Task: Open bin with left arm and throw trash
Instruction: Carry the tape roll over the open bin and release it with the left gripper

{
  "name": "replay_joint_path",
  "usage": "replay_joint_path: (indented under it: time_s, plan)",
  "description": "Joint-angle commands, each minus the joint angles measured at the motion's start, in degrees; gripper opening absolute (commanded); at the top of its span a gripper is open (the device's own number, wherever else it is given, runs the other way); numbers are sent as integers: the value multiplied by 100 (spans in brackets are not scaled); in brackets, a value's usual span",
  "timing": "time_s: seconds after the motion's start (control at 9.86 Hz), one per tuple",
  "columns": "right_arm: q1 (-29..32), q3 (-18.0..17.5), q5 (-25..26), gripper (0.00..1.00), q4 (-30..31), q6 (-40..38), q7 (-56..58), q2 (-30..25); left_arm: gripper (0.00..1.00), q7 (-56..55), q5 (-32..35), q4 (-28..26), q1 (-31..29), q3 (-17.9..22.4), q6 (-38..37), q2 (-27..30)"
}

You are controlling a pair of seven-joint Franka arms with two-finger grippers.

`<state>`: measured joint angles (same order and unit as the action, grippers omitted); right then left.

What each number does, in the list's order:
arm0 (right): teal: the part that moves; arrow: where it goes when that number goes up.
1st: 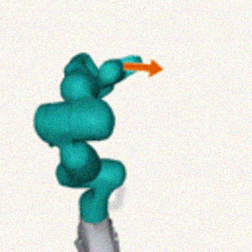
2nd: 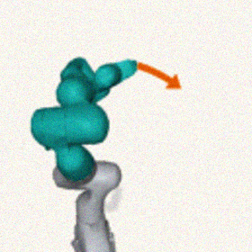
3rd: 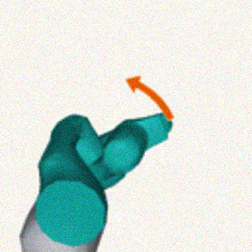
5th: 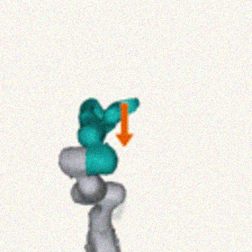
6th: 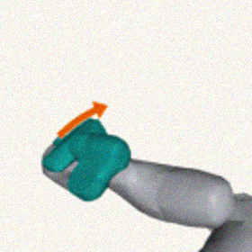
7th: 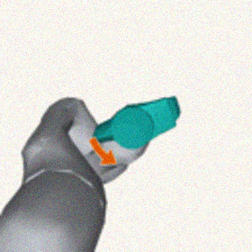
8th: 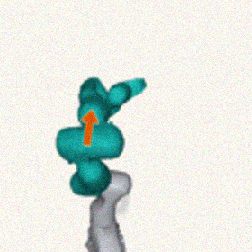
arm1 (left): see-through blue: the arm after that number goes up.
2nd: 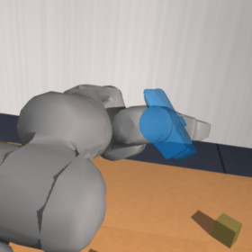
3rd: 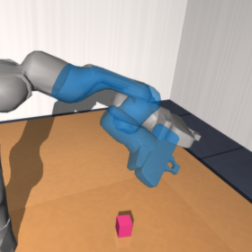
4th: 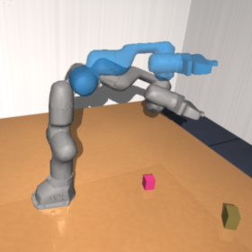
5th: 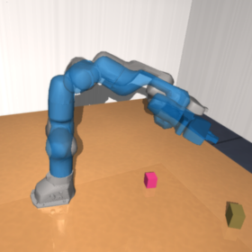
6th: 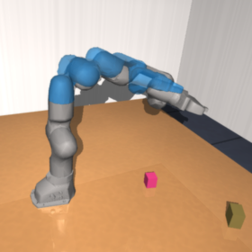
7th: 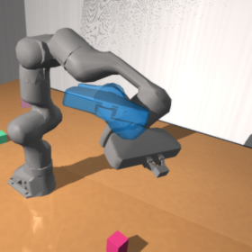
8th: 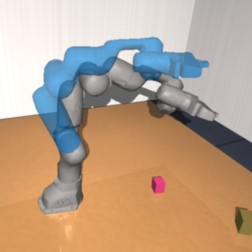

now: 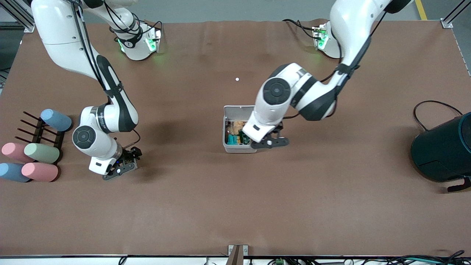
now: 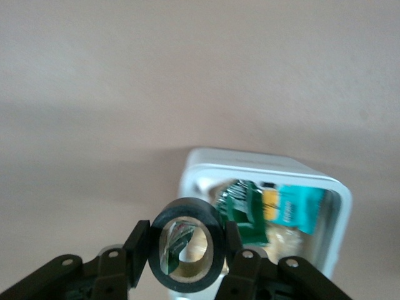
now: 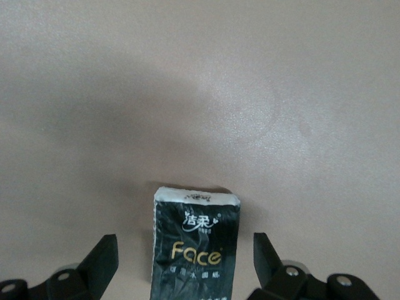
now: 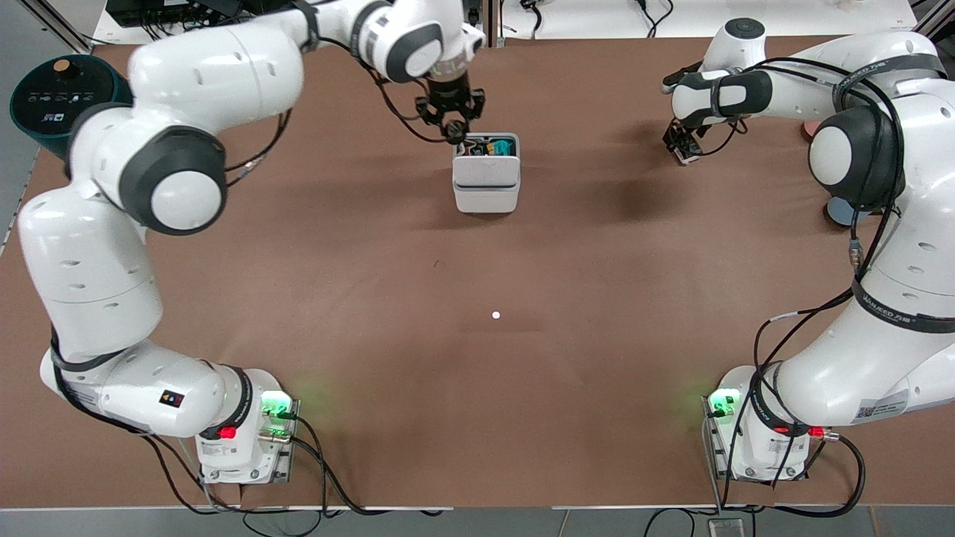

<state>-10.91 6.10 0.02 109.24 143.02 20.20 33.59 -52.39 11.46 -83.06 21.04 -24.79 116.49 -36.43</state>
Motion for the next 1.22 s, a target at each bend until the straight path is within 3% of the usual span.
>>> replay_joint_path:
  time_s: [0.0,0.1,0.2,0.51,0.61,0.71,1.12]
  plan:
    - [115,-100,104,95,115,226,19,60,19,-79,-83,326,190,9,-22,-321]
    - [124,-100,104,93,115,226,19,69,20,-157,-83,343,277,18,92,-347]
    - [124,-92,104,87,115,226,19,69,30,-262,-91,343,278,18,406,-408]
    - [107,-100,104,55,106,244,11,104,34,-465,-91,335,419,18,647,-549]
    - [89,-100,104,47,80,227,2,104,64,-474,-100,335,419,18,647,-558]
    - [72,-100,104,43,63,226,-7,104,100,-474,-92,326,410,18,647,-559]
    - [89,-223,-54,43,-244,-71,-51,69,100,-501,-512,343,279,26,568,-288]
